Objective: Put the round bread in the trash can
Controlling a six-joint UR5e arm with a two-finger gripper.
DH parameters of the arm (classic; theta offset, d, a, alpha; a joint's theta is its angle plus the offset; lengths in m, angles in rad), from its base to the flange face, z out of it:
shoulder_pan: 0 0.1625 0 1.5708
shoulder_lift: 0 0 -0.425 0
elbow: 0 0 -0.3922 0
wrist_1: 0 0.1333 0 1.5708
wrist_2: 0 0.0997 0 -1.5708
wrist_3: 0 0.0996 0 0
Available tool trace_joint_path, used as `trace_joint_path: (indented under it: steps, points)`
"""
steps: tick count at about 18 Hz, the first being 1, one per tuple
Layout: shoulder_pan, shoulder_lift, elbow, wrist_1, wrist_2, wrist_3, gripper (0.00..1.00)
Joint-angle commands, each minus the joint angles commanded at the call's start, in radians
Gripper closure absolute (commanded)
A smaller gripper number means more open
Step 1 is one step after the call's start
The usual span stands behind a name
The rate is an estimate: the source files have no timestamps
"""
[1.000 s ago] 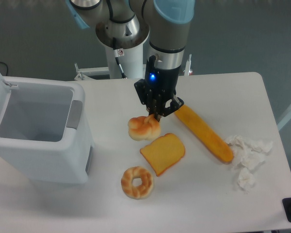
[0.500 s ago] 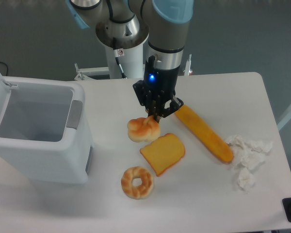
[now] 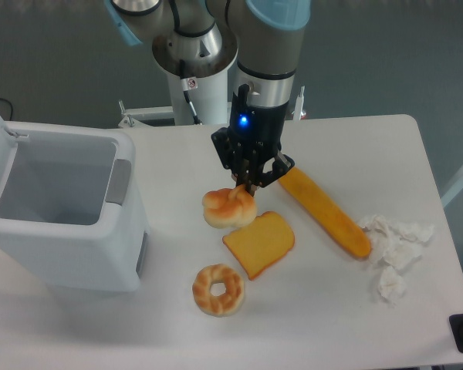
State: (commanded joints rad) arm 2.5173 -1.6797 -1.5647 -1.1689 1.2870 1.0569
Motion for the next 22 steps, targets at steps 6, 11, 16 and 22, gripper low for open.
trace_joint_path:
  steps: [6, 11, 16, 22]
  points:
    - [0.003, 0.008, 0.0, -0.002, -0.095, -0.127, 0.78]
    - [0.006, 0.031, 0.0, -0.002, -0.188, -0.242, 0.78]
    - [-0.006, 0.072, -0.002, -0.003, -0.224, -0.331, 0.78]
    - [-0.024, 0.121, 0.044, 0.003, -0.244, -0.437, 0.78]
